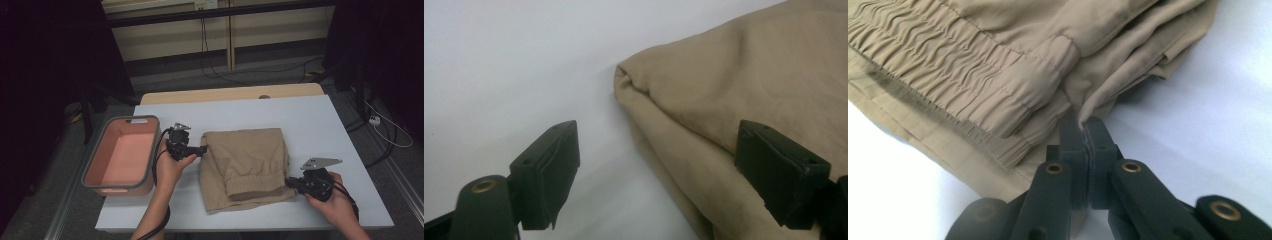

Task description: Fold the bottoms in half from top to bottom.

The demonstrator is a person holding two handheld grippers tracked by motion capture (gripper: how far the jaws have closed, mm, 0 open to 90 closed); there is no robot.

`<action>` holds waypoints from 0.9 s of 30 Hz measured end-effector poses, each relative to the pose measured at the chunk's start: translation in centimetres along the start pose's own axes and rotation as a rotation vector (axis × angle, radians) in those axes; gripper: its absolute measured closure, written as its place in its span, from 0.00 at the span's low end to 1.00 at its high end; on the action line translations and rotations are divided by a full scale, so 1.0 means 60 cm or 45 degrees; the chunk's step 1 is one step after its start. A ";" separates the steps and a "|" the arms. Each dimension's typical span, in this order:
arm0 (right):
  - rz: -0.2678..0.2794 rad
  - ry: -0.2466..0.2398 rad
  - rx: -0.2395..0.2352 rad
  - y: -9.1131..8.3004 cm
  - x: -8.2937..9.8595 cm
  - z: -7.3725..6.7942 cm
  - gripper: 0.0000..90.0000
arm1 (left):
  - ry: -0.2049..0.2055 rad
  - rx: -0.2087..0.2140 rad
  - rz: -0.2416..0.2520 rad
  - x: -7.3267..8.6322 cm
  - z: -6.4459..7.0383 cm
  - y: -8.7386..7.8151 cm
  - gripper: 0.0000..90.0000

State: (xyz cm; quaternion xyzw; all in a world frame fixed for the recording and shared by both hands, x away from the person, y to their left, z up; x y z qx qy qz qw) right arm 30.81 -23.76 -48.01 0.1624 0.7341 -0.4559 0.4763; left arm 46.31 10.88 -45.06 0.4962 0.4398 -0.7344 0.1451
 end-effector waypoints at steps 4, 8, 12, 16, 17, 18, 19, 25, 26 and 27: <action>-0.004 -0.013 -0.003 -0.008 0.004 -0.012 0.99 | 0.009 0.002 0.002 0.000 0.003 -0.001 0.20; -0.009 -0.043 -0.003 -0.012 0.007 -0.019 0.99 | 0.018 0.003 -0.007 0.001 0.006 -0.001 0.20; -0.007 -0.045 -0.008 -0.012 0.008 -0.017 0.99 | 0.016 0.002 -0.009 0.004 0.008 0.000 0.19; 0.008 -0.097 0.009 -0.019 0.002 -0.015 0.90 | 0.022 0.000 -0.012 0.004 0.009 0.001 0.19; 0.017 -0.116 0.025 -0.024 -0.002 -0.015 0.88 | 0.019 0.003 -0.015 0.005 0.010 0.001 0.19; 0.034 -0.120 0.032 -0.029 -0.007 -0.014 0.86 | 0.024 0.007 -0.022 0.005 0.011 0.001 0.19; 0.050 -0.120 0.032 -0.033 -0.011 -0.013 0.83 | 0.024 0.005 -0.018 0.005 0.012 0.002 0.19; 0.154 -0.095 0.076 -0.047 -0.040 -0.012 0.56 | 0.026 0.003 -0.017 0.005 0.015 0.003 0.19; 0.168 -0.090 0.077 -0.046 -0.045 -0.014 0.53 | 0.026 0.003 -0.015 0.005 0.015 0.003 0.19; 0.181 -0.091 0.081 -0.044 -0.050 -0.015 0.48 | 0.024 0.003 -0.014 0.005 0.015 0.002 0.19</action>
Point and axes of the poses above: each handheld gripper's, and its own axes: y roughly forward along the jaws, x roughly out of its underside, z roughly to its right, the point moved 4 cm from there along y, roughly forward along the jaws, and after that the axes turned 13 degrees about z, right-handed, at the moved point
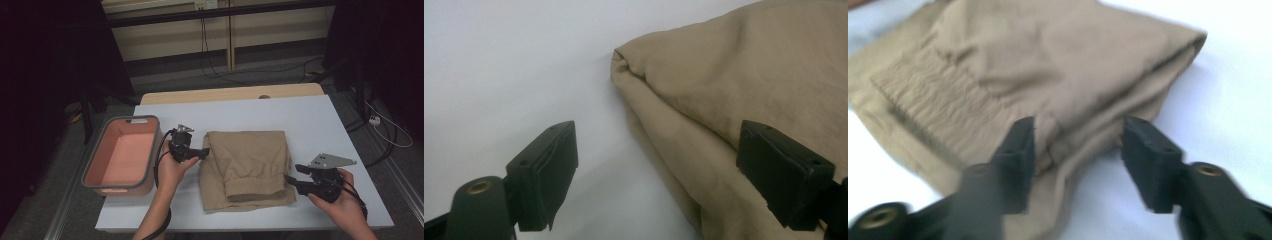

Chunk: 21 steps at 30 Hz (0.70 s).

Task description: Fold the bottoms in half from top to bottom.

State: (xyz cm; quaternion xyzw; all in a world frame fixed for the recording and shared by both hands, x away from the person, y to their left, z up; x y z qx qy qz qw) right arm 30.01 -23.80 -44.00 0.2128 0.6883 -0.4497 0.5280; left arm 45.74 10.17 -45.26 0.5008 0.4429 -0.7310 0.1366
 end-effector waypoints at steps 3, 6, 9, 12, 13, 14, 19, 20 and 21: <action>0.012 -0.005 -0.001 0.018 -0.009 -0.006 0.40 | 0.003 0.000 -0.003 -0.001 -0.001 -0.001 0.19; -0.023 -0.004 0.019 0.048 -0.003 -0.010 0.34 | 0.002 0.002 0.001 -0.002 -0.001 -0.002 0.19; -0.094 0.011 0.022 0.066 0.015 -0.010 0.27 | 0.007 -0.001 0.005 -0.002 -0.003 -0.003 0.19; -0.121 0.033 0.044 0.071 0.035 -0.007 0.25 | 0.009 0.003 0.000 -0.002 -0.003 -0.002 0.19; -0.116 0.060 0.047 0.071 0.039 -0.005 0.24 | 0.007 0.002 0.000 -0.001 -0.003 -0.001 0.18; -0.114 0.088 0.048 0.070 0.044 -0.002 0.24 | 0.008 -0.002 0.002 -0.001 -0.002 -0.001 0.18; -0.101 0.138 0.055 0.067 0.054 0.000 0.23 | 0.001 -0.006 0.019 -0.002 0.000 0.000 0.17; -0.098 0.146 0.055 0.067 0.056 0.001 0.23 | 0.000 -0.005 0.021 -0.002 0.000 0.000 0.17; -0.100 0.157 0.054 0.067 0.057 0.001 0.23 | 0.012 -0.005 0.014 -0.003 -0.001 0.000 0.16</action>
Point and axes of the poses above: each handheld gripper's, and its own axes: y roughly forward along the jaws, x roughly out of its underside, z roughly to its right, the point moved 4 cm from there along y, roughly forward along the jaws, and after that the axes turned 13 degrees about z, right-handed, at the moved point
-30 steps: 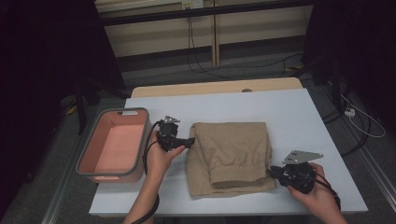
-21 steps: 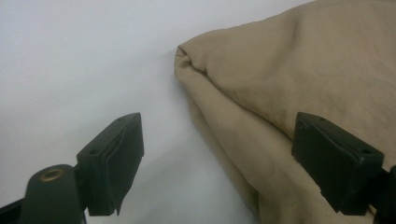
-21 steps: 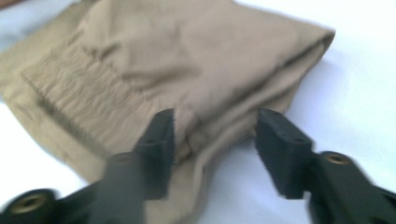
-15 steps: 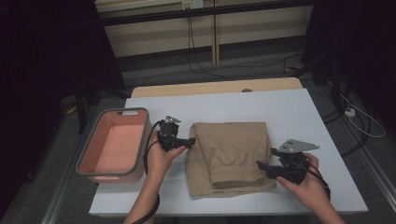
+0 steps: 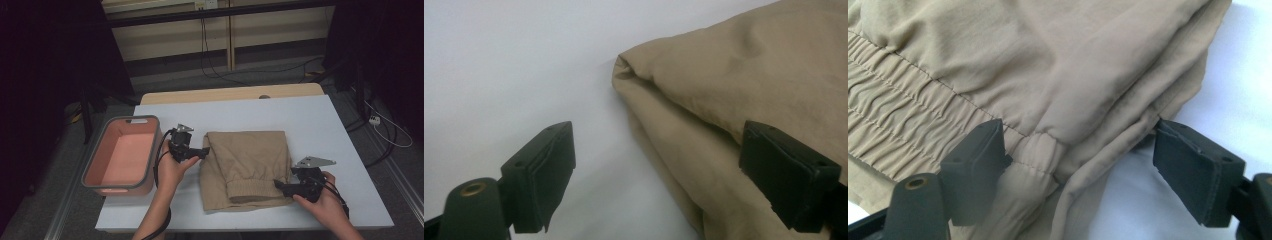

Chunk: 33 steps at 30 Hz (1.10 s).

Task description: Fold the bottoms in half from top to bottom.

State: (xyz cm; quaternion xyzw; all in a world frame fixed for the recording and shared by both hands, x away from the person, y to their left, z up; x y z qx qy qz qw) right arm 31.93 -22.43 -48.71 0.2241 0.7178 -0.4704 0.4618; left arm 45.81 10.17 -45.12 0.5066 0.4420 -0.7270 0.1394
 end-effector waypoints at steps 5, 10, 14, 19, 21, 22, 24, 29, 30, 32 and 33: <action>0.000 0.081 -0.019 0.006 0.008 0.003 0.22 | -0.012 0.002 0.007 -0.001 0.001 0.001 0.14; -0.007 0.114 -0.061 0.006 0.007 0.001 0.36 | -0.042 -0.003 0.022 -0.003 0.001 0.003 0.10; -0.011 0.199 -0.156 0.004 0.007 -0.002 0.62 | -0.060 -0.006 0.031 -0.005 0.000 0.008 0.06; -0.030 0.084 -0.106 0.003 -0.010 -0.017 0.79 | -0.088 0.001 0.028 -0.007 0.001 0.023 0.05; -0.027 0.064 -0.099 0.002 -0.012 -0.019 0.81 | -0.104 -0.010 0.026 -0.007 0.001 0.033 0.05; -0.027 0.065 -0.098 0.001 -0.012 -0.019 0.82 | -0.102 -0.016 0.031 -0.008 0.000 0.037 0.05; -0.025 0.061 -0.101 0.001 -0.011 -0.019 0.82 | -0.106 -0.025 0.037 -0.011 0.001 0.046 0.05; -0.016 0.050 -0.105 0.001 -0.010 -0.019 0.82 | -0.108 -0.050 0.048 -0.019 0.005 0.068 0.04; -0.014 0.042 -0.105 0.001 -0.010 -0.019 0.82 | -0.107 -0.050 0.044 -0.019 0.006 0.076 0.04; -0.013 0.038 -0.102 0.001 -0.010 -0.020 0.82 | -0.100 -0.060 0.025 -0.015 0.007 0.086 0.04; -0.013 0.039 -0.105 0.001 -0.010 -0.019 0.82 | -0.094 -0.058 0.006 -0.013 0.007 0.088 0.04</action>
Point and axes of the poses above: each handheld gripper's, and its own axes: y roughly forward along the jaws, x roughly out of its underside, z roughly to its right, the point moved 4 cm from there along y, roughly forward along the jaws, and after that the axes turned 13 degrees about z, right-handed, at the moved point
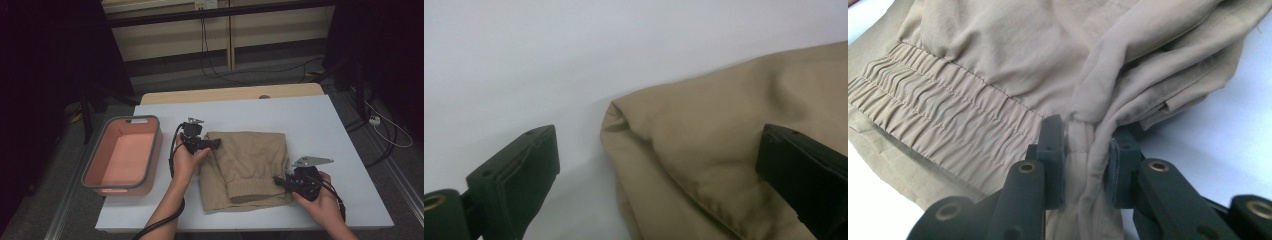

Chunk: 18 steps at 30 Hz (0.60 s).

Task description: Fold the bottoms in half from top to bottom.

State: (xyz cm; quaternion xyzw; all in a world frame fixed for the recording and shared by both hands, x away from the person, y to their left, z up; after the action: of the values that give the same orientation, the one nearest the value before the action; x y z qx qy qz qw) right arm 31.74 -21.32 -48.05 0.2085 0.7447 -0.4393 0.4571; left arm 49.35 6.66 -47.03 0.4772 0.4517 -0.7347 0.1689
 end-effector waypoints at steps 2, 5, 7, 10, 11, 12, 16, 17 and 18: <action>0.000 -0.001 -0.004 0.000 0.000 0.001 0.82 | 0.000 -0.015 -0.001 0.006 0.001 0.009 0.04; 0.002 -0.006 -0.003 0.000 0.000 0.000 0.81 | 0.021 -0.013 -0.026 0.012 0.000 0.014 0.04; 0.003 -0.010 -0.002 0.000 0.000 -0.001 0.81 | 0.026 -0.017 -0.030 0.015 0.000 0.016 0.04; 0.004 -0.011 -0.003 0.000 0.001 -0.001 0.81 | 0.040 -0.025 -0.025 0.017 0.000 0.018 0.05; 0.004 -0.012 -0.004 0.000 0.001 0.000 0.81 | 0.041 -0.022 -0.026 0.019 0.001 0.019 0.06; 0.005 -0.012 -0.004 0.000 0.001 0.000 0.81 | 0.040 -0.025 -0.017 0.020 0.002 0.020 0.07; 0.008 -0.017 -0.001 -0.001 0.001 -0.001 0.81 | 0.052 -0.011 -0.037 0.024 0.007 0.023 0.11; 0.009 -0.016 0.000 -0.001 0.001 -0.002 0.81 | 0.055 -0.009 -0.041 0.025 0.008 0.024 0.13; 0.010 -0.018 0.000 -0.001 0.001 -0.002 0.81 | 0.062 -0.017 -0.041 0.026 0.009 0.024 0.14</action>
State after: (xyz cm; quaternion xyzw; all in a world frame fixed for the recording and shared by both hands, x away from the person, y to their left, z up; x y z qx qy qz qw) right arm 31.61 -21.27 -48.06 0.2083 0.7406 -0.4391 0.4640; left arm 49.28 5.72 -48.99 0.4866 0.4681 -0.7224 0.1493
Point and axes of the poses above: each handheld gripper's, and its own axes: y roughly forward along the jaws, x roughly out of its underside, z roughly to its right, the point moved 4 cm from there along y, roughly forward along the jaws, and after that the axes turned 13 degrees about z, right-handed, at the moved point
